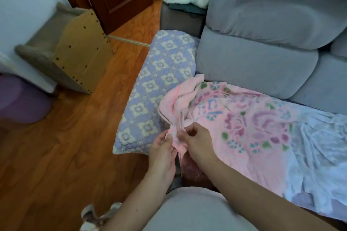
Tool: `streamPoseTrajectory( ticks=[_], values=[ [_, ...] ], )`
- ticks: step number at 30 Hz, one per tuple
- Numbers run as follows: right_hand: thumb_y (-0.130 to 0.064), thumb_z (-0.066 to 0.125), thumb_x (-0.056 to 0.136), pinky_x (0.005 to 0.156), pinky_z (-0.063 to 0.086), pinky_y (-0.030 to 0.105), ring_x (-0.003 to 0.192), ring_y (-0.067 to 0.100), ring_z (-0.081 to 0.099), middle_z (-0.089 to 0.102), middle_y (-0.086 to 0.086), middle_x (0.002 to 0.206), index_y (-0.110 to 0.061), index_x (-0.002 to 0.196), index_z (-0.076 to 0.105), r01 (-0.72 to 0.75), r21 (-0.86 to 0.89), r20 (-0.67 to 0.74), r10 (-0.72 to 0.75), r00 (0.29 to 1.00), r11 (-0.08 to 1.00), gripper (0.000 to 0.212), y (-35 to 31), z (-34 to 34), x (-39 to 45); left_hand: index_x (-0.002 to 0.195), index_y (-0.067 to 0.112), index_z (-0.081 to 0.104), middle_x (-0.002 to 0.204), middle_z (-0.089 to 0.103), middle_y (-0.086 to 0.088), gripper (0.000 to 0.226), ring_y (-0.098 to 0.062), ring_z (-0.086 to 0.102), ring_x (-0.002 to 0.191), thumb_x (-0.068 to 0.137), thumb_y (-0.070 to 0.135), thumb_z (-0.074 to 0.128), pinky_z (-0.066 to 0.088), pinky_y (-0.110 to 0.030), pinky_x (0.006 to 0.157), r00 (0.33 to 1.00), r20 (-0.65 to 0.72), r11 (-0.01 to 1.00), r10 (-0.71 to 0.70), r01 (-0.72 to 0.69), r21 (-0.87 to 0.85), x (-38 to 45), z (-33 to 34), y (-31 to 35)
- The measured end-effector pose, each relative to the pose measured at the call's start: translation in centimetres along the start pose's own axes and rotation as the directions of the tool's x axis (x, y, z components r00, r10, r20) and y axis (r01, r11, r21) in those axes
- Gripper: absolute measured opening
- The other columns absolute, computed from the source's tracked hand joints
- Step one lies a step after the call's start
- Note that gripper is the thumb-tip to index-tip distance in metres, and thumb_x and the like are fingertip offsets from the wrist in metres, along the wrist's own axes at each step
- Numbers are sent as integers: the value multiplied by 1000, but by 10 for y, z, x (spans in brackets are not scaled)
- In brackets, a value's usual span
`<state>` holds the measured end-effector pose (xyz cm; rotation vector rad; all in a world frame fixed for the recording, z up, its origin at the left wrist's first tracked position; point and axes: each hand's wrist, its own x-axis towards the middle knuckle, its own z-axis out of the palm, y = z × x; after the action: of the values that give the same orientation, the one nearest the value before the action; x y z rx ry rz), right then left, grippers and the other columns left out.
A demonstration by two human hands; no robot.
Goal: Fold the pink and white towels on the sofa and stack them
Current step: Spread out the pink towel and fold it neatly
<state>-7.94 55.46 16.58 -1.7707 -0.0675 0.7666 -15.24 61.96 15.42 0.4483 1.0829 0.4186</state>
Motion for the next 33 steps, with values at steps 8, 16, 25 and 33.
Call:
streamPoseTrajectory(
  ticks=[8, 16, 25, 33],
  values=[
    [-16, 71, 83, 65, 44, 26, 73, 8, 53, 56, -6, 80, -20, 73, 62, 454, -571, 112, -482, 869, 684, 15, 26, 4, -11, 105, 11, 63, 80, 70, -12, 14, -15, 68, 66, 103, 6, 50, 57, -22, 58, 996, -48, 996, 78, -77, 34, -17, 2, -2],
    [-16, 69, 85, 61, 44, 26, 69, 8, 54, 53, -8, 78, -22, 71, 66, 466, -555, 82, -512, 855, 689, 16, 27, 0, -12, 106, 5, 59, 77, 67, -15, 13, -15, 65, 61, 104, 3, 46, 54, -22, 54, 999, 10, 998, 47, -47, 50, -25, 13, 0],
    [-22, 72, 88, 70, 51, 27, 81, 7, 56, 53, -10, 87, -22, 82, 59, 437, -462, 64, -462, 884, 772, 15, 25, -5, -5, 111, 3, 59, 94, 71, -19, 14, -25, 69, 90, 102, 4, 48, 56, -28, 77, 997, 60, 996, -53, 57, -69, -22, 11, 5],
    [-29, 71, 88, 71, 54, 36, 83, 6, 58, 53, -13, 87, -25, 84, 55, 378, -460, 59, -397, 916, 804, 17, 26, -6, 1, 116, 3, 58, 95, 72, -19, 19, -22, 71, 83, 99, 1, 49, 58, -28, 74, 992, 81, 995, -95, 98, -25, -8, 9, 7]
  ],
)
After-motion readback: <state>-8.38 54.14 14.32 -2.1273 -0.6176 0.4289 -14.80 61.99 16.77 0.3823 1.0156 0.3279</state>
